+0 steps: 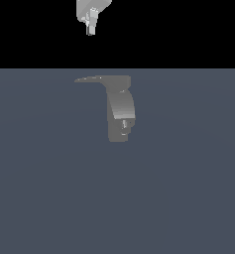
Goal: Turn on the faucet by rotating a designated handle.
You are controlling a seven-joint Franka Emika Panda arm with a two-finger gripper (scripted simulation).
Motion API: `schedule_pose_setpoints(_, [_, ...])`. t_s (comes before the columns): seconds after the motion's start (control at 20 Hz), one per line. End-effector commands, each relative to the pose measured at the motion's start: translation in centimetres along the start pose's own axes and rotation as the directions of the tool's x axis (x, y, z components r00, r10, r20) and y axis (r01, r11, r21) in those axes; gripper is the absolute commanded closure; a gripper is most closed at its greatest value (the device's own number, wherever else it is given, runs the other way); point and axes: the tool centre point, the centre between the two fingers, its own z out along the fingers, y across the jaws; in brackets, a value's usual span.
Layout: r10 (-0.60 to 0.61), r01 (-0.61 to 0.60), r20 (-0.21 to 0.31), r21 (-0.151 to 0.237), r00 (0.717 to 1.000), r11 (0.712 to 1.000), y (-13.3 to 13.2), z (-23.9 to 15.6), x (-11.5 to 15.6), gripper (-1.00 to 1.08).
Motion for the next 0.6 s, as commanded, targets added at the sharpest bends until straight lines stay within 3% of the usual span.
schedule_pose_setpoints(0.0, [0.066, -0.066, -0.008, -0.001, 0.998, 0.998, -1.6, 1.4, 0.4, 1.08])
schedule_pose_setpoints(0.55, [0.327, -0.327, -0.057, 0.005, 0.943, 0.945, -7.6, 8.2, 1.7, 1.08])
